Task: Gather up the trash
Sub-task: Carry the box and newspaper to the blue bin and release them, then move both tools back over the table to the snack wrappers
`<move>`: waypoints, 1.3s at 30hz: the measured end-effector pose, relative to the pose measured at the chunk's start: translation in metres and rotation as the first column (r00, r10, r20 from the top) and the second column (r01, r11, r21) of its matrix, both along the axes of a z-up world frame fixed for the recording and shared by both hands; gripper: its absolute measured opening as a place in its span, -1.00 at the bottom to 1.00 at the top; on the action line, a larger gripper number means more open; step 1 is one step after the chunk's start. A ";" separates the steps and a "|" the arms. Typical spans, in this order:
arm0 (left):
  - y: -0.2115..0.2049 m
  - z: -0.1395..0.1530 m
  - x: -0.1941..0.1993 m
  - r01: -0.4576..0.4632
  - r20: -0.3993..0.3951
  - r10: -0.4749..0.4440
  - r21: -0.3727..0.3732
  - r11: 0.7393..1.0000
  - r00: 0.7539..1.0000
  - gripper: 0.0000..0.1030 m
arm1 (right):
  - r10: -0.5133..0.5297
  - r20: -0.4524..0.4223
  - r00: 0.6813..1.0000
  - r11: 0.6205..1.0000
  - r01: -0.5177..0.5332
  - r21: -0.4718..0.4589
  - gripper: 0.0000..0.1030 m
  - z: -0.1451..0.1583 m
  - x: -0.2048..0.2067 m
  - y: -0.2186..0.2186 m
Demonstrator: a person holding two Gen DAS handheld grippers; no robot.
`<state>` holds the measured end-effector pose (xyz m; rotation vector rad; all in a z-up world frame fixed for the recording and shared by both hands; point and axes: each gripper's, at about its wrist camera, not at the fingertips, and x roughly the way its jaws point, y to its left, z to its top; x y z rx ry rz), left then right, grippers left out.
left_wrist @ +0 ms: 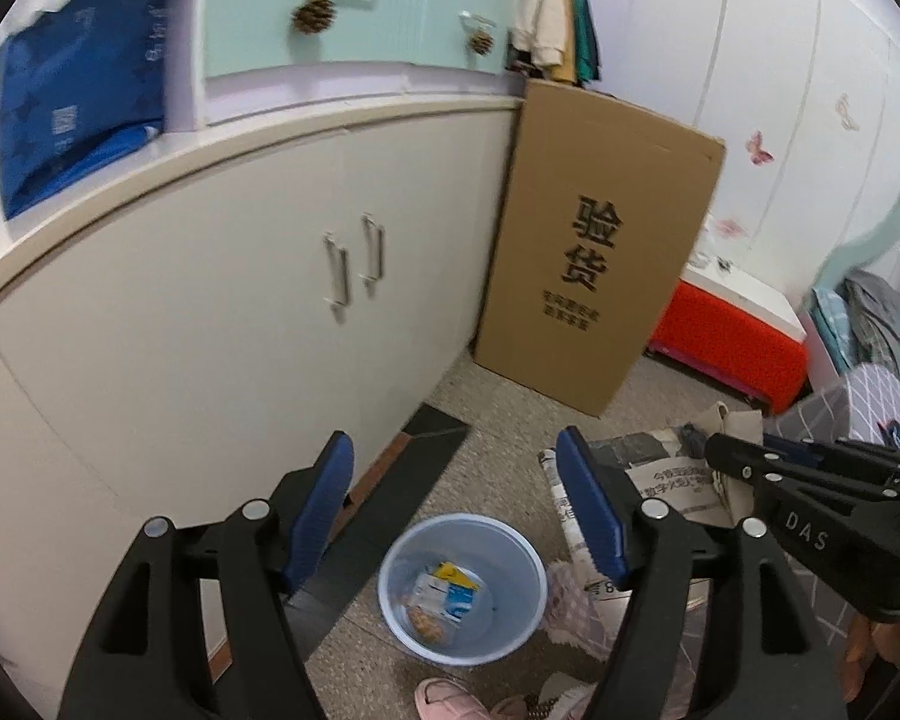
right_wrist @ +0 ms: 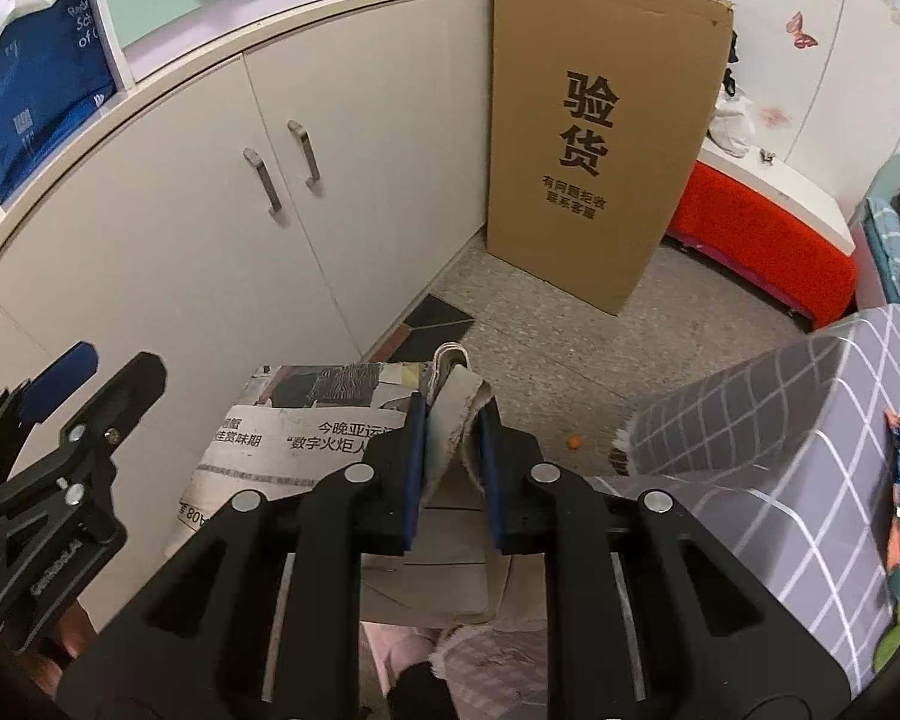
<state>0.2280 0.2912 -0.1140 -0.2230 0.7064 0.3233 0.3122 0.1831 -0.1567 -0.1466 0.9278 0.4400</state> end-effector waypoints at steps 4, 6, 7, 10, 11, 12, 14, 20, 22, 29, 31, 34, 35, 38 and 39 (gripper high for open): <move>0.007 0.004 -0.004 -0.058 0.027 0.057 0.031 0.998 0.998 0.35 | -0.002 0.029 1.000 0.997 -0.001 0.081 0.15 0.000 0.007 0.009; 0.009 0.004 -0.005 -0.063 0.028 0.062 0.029 0.998 0.998 0.38 | 0.007 0.034 0.999 0.998 -0.010 0.066 0.15 -0.002 0.006 0.015; 0.010 0.003 -0.005 -0.060 0.023 0.060 0.027 0.998 0.998 0.38 | 0.009 0.029 1.000 0.998 -0.011 0.066 0.15 -0.003 0.006 0.016; 0.008 0.001 -0.004 -0.039 0.009 0.039 0.023 0.999 0.999 0.38 | 0.004 0.025 1.000 0.997 -0.006 0.074 0.15 -0.003 0.001 0.013; 0.007 0.001 -0.004 -0.034 0.009 0.033 0.022 0.999 0.999 0.38 | 0.000 0.031 1.000 0.998 -0.002 0.067 0.15 -0.001 0.000 0.012; 0.005 0.001 -0.004 -0.025 0.008 0.024 0.020 1.000 1.000 0.38 | -0.007 0.041 0.999 0.998 0.004 0.060 0.15 0.001 -0.003 0.010; 0.001 0.003 -0.004 -0.012 0.010 0.011 0.017 1.000 1.000 0.39 | -0.018 0.050 0.999 0.998 0.014 0.065 0.16 0.006 -0.008 0.003; -0.015 0.015 -0.010 0.022 0.029 -0.022 -0.004 1.000 0.999 0.40 | -0.052 0.079 0.995 0.995 0.045 0.088 0.20 0.028 -0.030 -0.025; -0.023 0.021 -0.013 0.041 0.040 -0.040 -0.007 0.999 0.998 0.41 | -0.069 0.094 0.993 0.993 0.060 0.098 0.23 0.038 -0.039 -0.039; -0.073 0.048 -0.027 0.139 0.070 -0.139 0.010 0.990 0.988 0.44 | -0.130 0.142 0.981 0.987 0.115 0.113 0.26 0.069 -0.073 -0.098; -0.093 0.055 -0.030 0.182 0.076 -0.182 0.016 0.983 0.980 0.45 | -0.149 0.156 0.976 0.984 0.132 0.116 0.27 0.077 -0.081 -0.118; -0.129 0.063 -0.032 0.258 0.071 -0.261 0.040 0.965 0.963 0.45 | -0.184 0.154 0.971 0.978 0.166 0.124 0.27 0.088 -0.090 -0.157; -0.143 0.066 -0.031 0.293 0.063 -0.295 0.050 0.955 0.953 0.45 | -0.195 0.154 0.969 0.977 0.177 0.121 0.27 0.090 -0.091 -0.168; -0.177 0.071 -0.028 0.376 0.044 -0.379 0.063 0.925 0.924 0.45 | -0.233 0.154 0.960 0.969 0.216 0.120 0.27 0.098 -0.096 -0.208; -0.195 0.073 -0.026 0.410 0.035 -0.413 0.070 0.909 0.910 0.45 | -0.241 0.153 0.958 0.967 0.224 0.119 0.27 0.100 -0.097 -0.218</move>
